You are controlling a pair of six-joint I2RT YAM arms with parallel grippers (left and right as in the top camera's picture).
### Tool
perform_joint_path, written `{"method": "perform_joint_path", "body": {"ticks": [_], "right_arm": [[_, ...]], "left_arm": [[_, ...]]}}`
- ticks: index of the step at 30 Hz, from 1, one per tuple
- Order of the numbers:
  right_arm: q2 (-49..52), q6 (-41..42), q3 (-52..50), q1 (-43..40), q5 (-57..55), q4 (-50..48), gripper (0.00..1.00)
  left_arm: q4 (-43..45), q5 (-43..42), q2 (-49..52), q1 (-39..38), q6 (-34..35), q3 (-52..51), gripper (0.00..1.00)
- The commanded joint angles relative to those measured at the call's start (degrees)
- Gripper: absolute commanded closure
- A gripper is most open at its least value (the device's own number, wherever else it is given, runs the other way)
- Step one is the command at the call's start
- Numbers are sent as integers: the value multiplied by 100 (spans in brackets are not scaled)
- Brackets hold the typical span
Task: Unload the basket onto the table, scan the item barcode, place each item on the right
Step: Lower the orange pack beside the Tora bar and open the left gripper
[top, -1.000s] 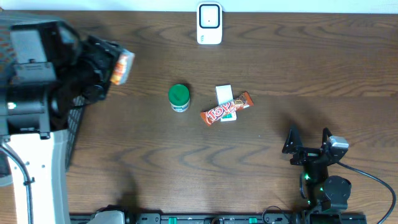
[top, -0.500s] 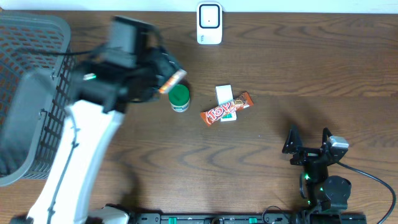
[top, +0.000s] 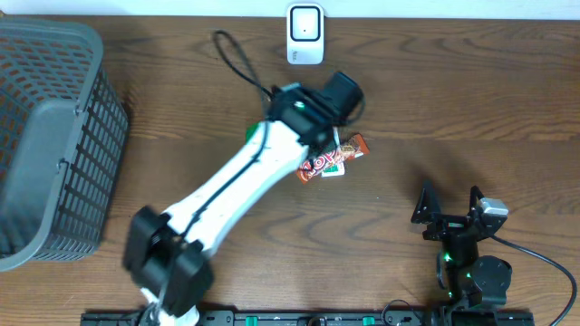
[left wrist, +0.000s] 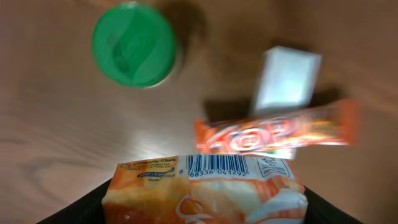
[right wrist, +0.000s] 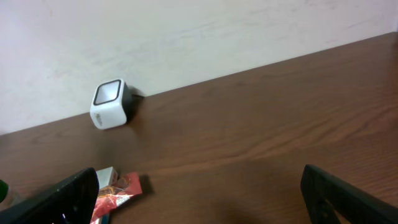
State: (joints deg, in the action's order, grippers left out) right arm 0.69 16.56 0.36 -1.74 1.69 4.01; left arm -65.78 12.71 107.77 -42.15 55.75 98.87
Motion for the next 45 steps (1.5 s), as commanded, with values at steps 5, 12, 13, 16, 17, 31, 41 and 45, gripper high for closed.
{"method": "perform_joint_path", "body": {"ticks": [5,12,13,16,17,31,41,45], "right_arm": [[-35,59,-7,28,-13,17,1],[-35,57,-7,28,-13,17,1],[-35,59,-7,28,-13,17,1],[-35,59,-7,28,-13,17,1],[-35,59,-7,28,-13,17,1],[-31,57,-7,28,-13,17,1],[-31,57,-7,28,-13,17,1],[-31,59,-7,28,-13,17,1]], "left_arm": [[-922,1117,514,-133,870,-271,29],[59,1038,529,-133,1438,-1272,34],[337,984,529,-133,1528,-1480,34],[1058,918,529,-140,1775,-2009,34],[1263,925,529,-144,1860,-2164,34],[1939,2138,527,-890,2129,-2645,30],[1773,2763,527,-1292,2133,-2643,13],[1659,2767,516,-1292,2153,-2643,13]]}}
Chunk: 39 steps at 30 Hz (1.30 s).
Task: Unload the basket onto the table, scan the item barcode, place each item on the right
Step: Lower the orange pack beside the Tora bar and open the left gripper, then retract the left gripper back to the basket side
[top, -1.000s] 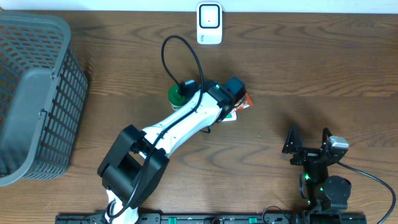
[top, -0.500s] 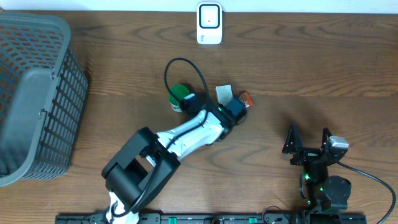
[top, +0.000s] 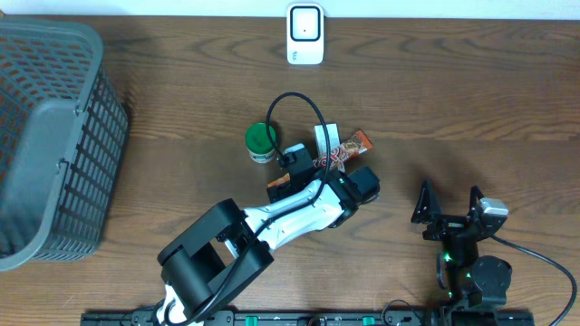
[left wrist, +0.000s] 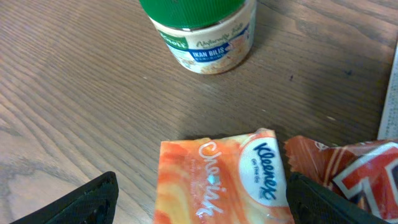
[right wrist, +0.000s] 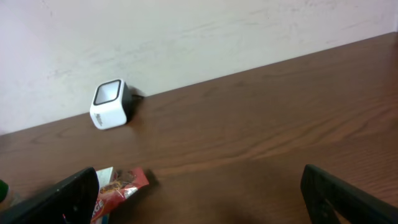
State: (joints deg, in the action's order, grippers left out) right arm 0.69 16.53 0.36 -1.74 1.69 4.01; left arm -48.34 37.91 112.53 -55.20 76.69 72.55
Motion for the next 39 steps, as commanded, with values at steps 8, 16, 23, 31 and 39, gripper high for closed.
{"method": "perform_joint_path", "body": {"ticks": [8,16,23,31,39], "right_arm": [[-31,59,-7,28,-13,17,1],[-31,59,-7,28,-13,17,1],[-31,61,-7,28,-13,17,1],[-31,59,-7,28,-13,17,1],[-31,63,-7,28,-4,15,1]], "left_arm": [[-511,680,-772,26,57,11,13],[-1338,1012,-3206,577,-166,15,7],[-1569,1381,-4922,1685,-2011,15,2],[-251,1379,-6502,2732,-4354,15,2],[3801,1364,-7219,2846,-8319,103,2]]}}
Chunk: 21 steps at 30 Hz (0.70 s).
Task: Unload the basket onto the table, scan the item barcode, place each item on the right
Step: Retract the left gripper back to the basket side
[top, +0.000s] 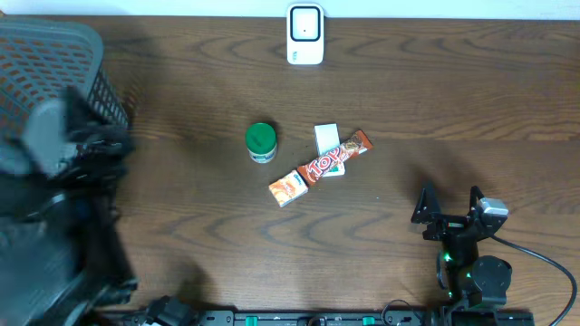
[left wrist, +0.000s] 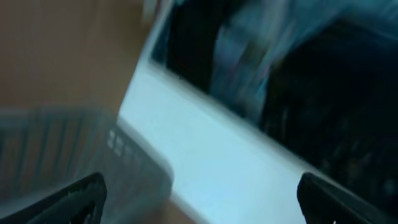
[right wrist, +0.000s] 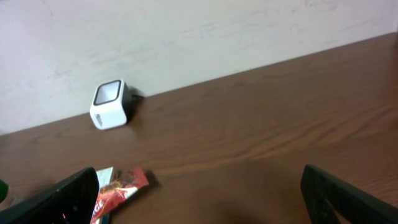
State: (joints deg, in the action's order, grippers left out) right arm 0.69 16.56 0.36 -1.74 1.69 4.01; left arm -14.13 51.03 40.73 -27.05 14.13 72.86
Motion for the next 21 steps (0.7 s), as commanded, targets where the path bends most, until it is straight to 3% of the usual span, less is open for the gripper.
{"method": "perform_joint_path", "body": {"ticks": [1,4,7,12,14,17,21], "right_arm": [[-31,57,-7,28,-22,13,1],[-31,63,-4,28,-315,-205,1],[-31,153,-4,28,245,-662,1],[-31,706,-4,28,2229,-1320,1],[-17,1478,-2,28,2688,-1165,1],[151,2328,4,31,2977,-13,1],[1040,3123,72,57,3888,-35,1]], "left_arm": [[529,63,-42,31,-2319,127,2],[813,190,-44,31,-3091,350,2],[914,424,-44,31,-3908,564,2],[911,1060,-46,31,-5224,691,2],[942,1073,-63,31,-5302,680,2],[975,1075,-68,31,-5090,673,2],[968,1080,-72,31,-4896,595,2]]}}
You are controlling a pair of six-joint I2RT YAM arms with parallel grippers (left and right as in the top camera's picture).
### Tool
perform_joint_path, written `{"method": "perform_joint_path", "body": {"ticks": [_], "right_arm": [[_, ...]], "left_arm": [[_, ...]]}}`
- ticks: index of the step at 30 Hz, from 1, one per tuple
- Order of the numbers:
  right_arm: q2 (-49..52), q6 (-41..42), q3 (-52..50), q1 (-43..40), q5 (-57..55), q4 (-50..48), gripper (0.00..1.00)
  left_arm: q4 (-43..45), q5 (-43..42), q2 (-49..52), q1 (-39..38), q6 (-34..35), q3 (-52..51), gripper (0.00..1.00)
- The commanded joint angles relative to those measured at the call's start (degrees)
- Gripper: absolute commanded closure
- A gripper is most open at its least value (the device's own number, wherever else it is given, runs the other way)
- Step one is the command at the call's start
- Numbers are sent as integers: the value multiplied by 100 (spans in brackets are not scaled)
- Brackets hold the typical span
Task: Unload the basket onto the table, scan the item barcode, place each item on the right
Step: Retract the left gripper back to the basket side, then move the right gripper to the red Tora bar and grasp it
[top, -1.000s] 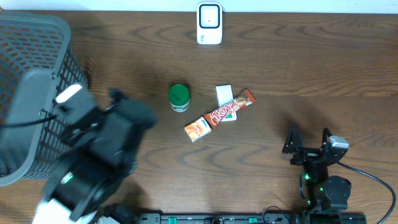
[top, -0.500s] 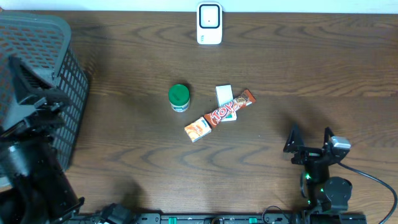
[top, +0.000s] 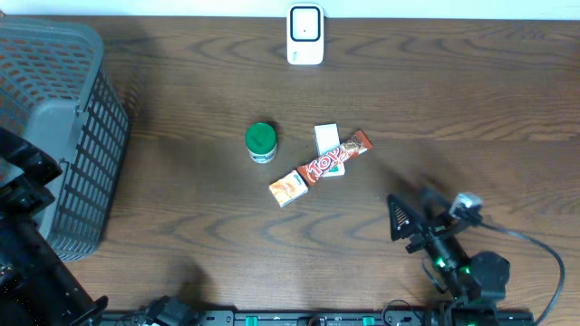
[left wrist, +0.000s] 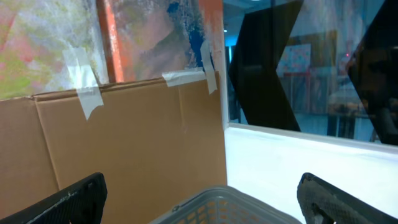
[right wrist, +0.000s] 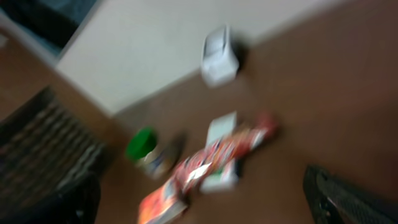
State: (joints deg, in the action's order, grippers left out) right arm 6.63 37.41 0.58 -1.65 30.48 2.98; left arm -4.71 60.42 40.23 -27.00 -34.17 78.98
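Mid-table lie an orange tissue pack [top: 288, 188], a red candy bar [top: 335, 158] across a white box [top: 325, 138], and a green-lidded jar [top: 261, 141]. The white scanner [top: 305, 34] stands at the far edge. My right gripper [top: 413, 214] is open, right of the items and tilted toward them. Its blurred wrist view shows the tissue pack [right wrist: 163, 202], candy bar [right wrist: 224, 152], jar [right wrist: 144, 146] and scanner [right wrist: 219, 53] ahead of it. My left gripper [left wrist: 202, 182] is open at the far left by the basket, holding nothing.
A grey mesh basket [top: 54, 118] fills the left end of the table, and its rim [left wrist: 211, 205] sits just below my left fingers. The left arm's dark links [top: 27, 226] lie along the left edge. A cardboard wall [left wrist: 124, 137] stands beyond.
My right gripper has left its upright rest pose and now leans left toward the items, which fill its wrist view. The left arm has settled at the left edge by the basket.
My left gripper held the orange tissue pack above the candy bar. Then it was open with the pack lying on the table beside the bar. Then the left arm was over by the basket, and now the right gripper has turned toward the items.
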Motion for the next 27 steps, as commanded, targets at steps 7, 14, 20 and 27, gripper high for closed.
{"method": "perform_joint_path", "body": {"ticks": [7,14,20,27], "right_arm": [[2398,730,50,57,1952,-916,1],[3515,1036,50,59,1550,-2669,1],[4216,1523,50,59,896,-2817,1],[5834,1582,61,63,793,-3978,1]], "left_arm": [[-61,138,-22,26,122,-243,2],[-164,179,-24,26,153,-243,2],[-164,177,-26,24,192,-243,2],[-164,179,-26,24,192,-243,2]]}}
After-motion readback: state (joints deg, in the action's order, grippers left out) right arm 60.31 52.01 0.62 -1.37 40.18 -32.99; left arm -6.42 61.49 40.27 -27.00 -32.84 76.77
